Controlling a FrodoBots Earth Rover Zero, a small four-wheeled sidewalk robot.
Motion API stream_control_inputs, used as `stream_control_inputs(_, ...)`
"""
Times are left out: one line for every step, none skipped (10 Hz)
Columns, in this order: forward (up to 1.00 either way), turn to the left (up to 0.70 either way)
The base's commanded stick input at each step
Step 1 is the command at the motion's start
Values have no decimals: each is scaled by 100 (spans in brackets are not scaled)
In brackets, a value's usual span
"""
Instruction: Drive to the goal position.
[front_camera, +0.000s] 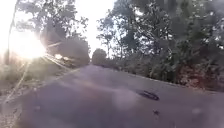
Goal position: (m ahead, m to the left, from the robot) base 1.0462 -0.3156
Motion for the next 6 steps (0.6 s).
stream_control_inputs(100,0)
stream_control_inputs(100,0)
stream_control_inputs(100,0)
stream_control_inputs(100,0)
stream_control_inputs(100,0)
stream_control_inputs(100,0)
